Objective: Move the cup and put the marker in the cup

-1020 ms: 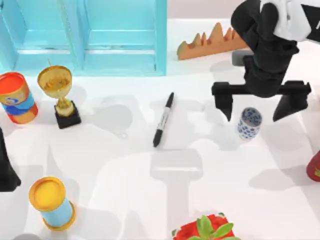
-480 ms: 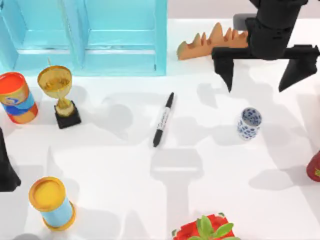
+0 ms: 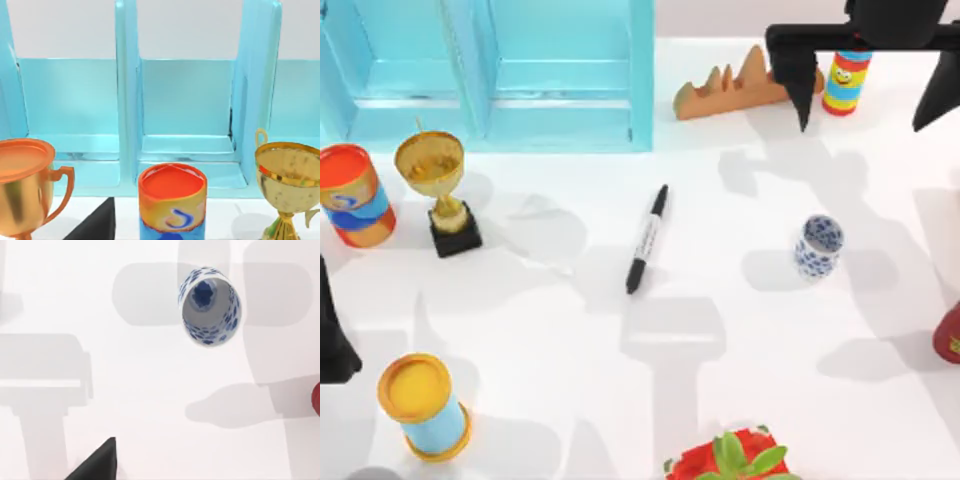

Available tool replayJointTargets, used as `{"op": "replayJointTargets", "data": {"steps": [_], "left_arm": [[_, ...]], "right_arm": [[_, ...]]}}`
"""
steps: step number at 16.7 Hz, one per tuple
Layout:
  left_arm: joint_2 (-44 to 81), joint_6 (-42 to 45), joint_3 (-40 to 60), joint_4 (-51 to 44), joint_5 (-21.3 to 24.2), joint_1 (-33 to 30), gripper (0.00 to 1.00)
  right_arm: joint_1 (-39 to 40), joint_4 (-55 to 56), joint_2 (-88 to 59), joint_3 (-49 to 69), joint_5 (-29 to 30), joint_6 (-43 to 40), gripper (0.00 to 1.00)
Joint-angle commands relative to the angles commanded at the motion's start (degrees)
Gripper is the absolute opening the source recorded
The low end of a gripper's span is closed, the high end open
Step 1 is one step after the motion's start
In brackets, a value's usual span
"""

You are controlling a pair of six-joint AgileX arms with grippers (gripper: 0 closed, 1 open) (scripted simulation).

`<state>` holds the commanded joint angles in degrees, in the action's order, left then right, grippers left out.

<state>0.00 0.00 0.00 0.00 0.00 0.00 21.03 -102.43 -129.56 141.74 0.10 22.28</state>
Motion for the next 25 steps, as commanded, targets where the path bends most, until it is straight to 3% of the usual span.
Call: {"op": "replayJointTargets", "data": {"steps": [7, 17, 25], "left_arm": [[0.0, 0.0, 0.0, 0.0, 0.0, 0.0, 1.0], [0.0, 0.0, 0.0, 0.0, 0.0, 0.0, 1.0], [0.0, 0.0, 0.0, 0.0, 0.0, 0.0, 1.0]], "right_arm": [[1.3, 2.1, -1.1, -0.2, -0.5, 2.3, 1.0], [12.8, 25.0, -14.5, -3.6, -5.4, 28.0, 1.0], [13.5, 28.6, -16.0, -5.6, -5.7, 29.4, 1.0]]}}
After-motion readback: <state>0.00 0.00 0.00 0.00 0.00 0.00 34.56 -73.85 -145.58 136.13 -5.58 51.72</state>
